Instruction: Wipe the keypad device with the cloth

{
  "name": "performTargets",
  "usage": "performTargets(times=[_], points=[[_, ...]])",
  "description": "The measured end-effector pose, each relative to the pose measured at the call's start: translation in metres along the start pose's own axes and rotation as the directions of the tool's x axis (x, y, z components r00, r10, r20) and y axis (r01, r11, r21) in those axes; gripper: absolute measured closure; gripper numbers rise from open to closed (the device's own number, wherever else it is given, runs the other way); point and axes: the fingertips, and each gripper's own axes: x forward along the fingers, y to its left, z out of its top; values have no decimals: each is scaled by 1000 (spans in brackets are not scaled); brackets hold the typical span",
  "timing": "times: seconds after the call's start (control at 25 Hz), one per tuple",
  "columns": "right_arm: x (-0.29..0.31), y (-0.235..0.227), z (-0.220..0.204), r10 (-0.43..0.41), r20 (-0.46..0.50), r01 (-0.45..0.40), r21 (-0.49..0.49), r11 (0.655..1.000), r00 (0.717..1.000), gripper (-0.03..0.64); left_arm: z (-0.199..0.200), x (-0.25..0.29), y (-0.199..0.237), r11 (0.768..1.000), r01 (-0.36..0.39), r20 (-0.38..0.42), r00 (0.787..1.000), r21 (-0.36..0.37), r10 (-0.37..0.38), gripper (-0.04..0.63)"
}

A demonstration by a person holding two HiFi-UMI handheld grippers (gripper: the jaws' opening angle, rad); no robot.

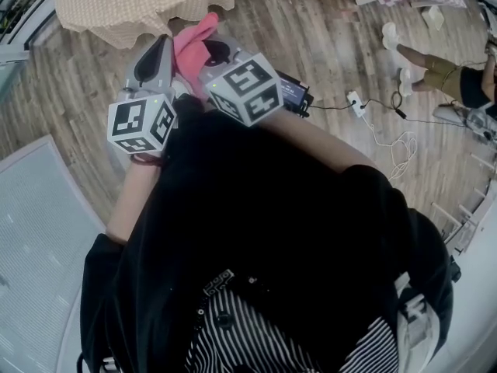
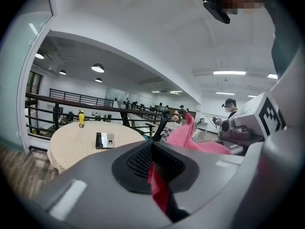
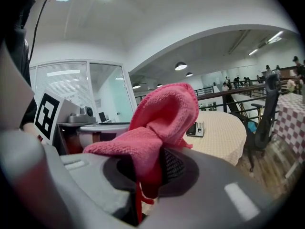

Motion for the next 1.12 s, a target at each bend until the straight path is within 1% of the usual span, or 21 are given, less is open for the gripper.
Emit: performTargets(times=[0.12,0.4,0.52,0.68,0.76,0.84,0.96,1.0,1.12], points=[[28,-11,16,-18,-6,18,9,1000,1000,552,11,19,27,1000,24,-11,1000,-4,-24,598],[92,-14,52,-61,-5,62,23,998,998,552,36,40,93,997,72,-18,997,-4,-72,598],[120,-22,67,-81,-4,81,29,996,997,552,47,57,120,996,94,-22,995,-5,-94,598],[145,-27,80,-107,-8,107,33,994,994,552,56,69,144,993,116,-29,993,1,-116,598],[165,-27,86,-121,-12,121,34,992,993,552,59,74,164,992,128,-35,991,1,-128,598],[172,-31,92,-131,-9,131,38,991,991,552,63,81,170,990,140,-40,989,2,-139,598],[152,-35,93,-143,-2,143,38,989,990,552,67,80,150,988,152,-40,988,8,-151,600],[154,-32,91,-147,-5,147,37,988,989,552,66,78,153,988,154,-40,987,8,-154,600],[197,-21,91,-157,-26,158,33,987,987,552,60,76,197,987,162,-41,986,-12,-162,601]])
